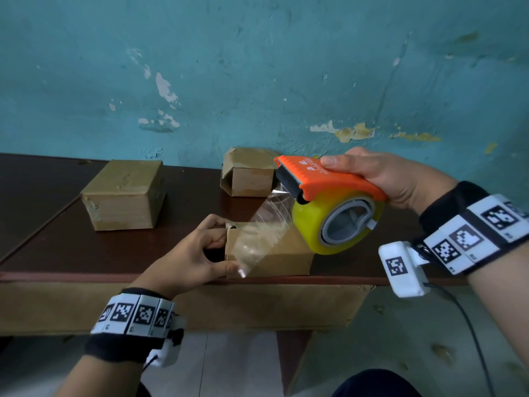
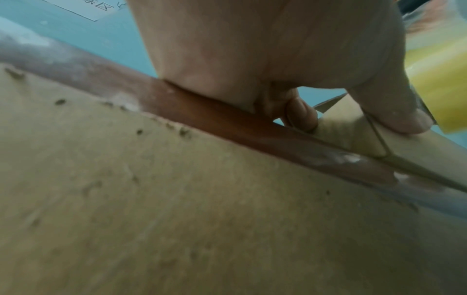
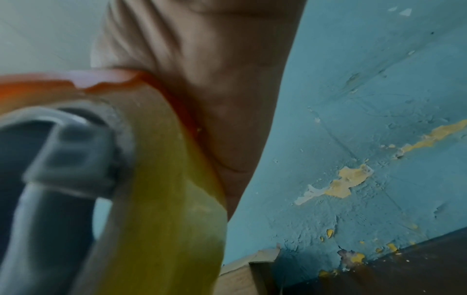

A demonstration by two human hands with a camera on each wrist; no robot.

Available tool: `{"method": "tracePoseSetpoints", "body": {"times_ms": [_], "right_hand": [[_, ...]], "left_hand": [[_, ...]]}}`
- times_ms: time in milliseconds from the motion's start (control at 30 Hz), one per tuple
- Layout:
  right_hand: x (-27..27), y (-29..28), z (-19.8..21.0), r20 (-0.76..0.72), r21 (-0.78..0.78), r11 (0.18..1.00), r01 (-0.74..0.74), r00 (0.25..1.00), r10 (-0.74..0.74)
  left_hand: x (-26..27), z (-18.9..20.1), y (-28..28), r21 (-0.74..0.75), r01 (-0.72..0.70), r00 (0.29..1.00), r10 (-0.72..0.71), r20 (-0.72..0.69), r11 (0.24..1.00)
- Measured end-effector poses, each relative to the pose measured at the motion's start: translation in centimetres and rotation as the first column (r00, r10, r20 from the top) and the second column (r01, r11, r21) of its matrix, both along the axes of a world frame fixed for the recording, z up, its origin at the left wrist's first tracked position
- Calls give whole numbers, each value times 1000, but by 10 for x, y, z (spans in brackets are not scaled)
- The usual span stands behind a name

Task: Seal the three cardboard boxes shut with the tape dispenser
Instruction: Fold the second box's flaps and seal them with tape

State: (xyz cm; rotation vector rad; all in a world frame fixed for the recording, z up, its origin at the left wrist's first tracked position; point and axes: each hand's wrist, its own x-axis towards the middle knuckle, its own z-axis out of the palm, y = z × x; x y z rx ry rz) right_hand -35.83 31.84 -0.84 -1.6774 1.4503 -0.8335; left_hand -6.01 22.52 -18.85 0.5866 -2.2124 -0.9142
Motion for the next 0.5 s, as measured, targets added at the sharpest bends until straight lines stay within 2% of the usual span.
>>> {"method": "tracePoseSetpoints", "body": {"times_ms": [167, 267, 333, 500], "right_hand": [[1, 0, -6, -45, 3, 999, 37, 998, -37], [-1, 3, -9, -34, 28, 998, 55, 998, -54], [-2, 2, -12, -51, 41, 997, 65, 997, -63], [2, -4, -19, -174, 64, 995, 71, 983, -59]], "left_hand": [[-5, -3, 1, -5, -21, 998, 22, 55, 1000], [-17, 2, 13, 44, 38, 999, -39, 28, 998], [-24, 2, 17, 26, 48, 999, -48, 16, 999], [-26, -6, 11, 15, 22, 1000, -22, 6, 1000]]}}
